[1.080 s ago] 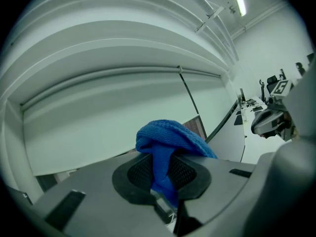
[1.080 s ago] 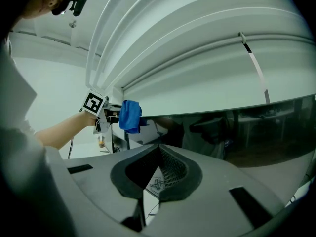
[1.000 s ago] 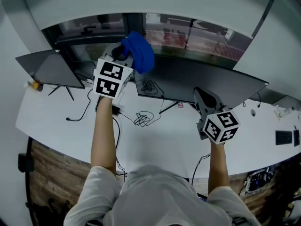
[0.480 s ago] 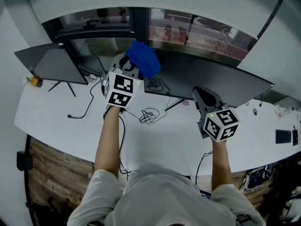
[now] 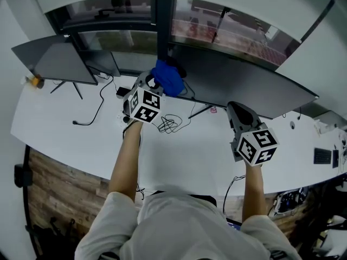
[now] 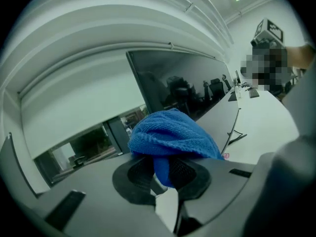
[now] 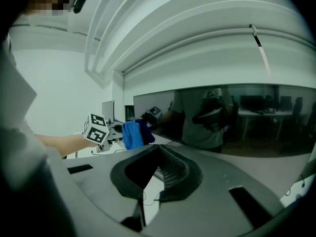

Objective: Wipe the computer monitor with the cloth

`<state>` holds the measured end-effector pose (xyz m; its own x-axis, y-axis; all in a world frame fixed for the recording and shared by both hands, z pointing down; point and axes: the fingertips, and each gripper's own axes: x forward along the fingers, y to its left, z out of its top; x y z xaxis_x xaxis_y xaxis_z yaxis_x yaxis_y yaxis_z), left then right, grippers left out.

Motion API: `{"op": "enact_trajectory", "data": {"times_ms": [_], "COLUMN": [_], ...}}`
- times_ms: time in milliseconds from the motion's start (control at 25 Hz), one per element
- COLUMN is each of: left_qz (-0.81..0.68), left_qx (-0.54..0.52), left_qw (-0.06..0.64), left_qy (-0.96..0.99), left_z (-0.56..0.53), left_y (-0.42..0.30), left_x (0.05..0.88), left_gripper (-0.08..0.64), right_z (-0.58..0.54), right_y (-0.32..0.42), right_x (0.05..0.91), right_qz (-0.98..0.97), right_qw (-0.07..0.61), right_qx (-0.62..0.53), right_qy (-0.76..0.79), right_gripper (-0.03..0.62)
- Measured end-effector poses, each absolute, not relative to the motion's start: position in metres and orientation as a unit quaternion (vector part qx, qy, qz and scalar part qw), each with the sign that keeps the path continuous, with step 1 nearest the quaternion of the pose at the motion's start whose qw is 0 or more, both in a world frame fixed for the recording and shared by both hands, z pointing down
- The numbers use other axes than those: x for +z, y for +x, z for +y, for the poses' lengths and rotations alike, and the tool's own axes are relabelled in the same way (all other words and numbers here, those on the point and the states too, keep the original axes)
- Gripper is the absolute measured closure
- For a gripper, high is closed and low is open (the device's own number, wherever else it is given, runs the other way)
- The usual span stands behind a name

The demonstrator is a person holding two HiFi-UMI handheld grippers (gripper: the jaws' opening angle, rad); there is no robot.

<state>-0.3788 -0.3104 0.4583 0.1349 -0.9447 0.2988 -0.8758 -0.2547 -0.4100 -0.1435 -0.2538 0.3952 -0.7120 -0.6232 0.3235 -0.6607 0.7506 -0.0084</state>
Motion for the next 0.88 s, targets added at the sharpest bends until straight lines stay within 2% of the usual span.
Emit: {"op": "enact_trajectory", "data": {"times_ms": [680, 880], "left_qz": [0.586, 0.589], "left_qx": [-0.266, -0.282], "left_qw": [-0.14, -0.169], "left_qy": [-0.752, -0.738], "left_z": [-0.322, -0.32], "left_y": [-0.379, -0.367], "left_x": [0.658, 0.689], "left_gripper": [0.497, 0.499], "right_z": [-0.25, -0.257], "right_y": [-0.083, -0.066], "right_x": [0.449, 0.465], "right_qz": [-0.892, -0.886], "right_qw": [0.2, 0.207], "right_qx": [0.108, 0.126], "right_qy": [0.392, 0.395], "right_gripper": [0.578, 0.578]}}
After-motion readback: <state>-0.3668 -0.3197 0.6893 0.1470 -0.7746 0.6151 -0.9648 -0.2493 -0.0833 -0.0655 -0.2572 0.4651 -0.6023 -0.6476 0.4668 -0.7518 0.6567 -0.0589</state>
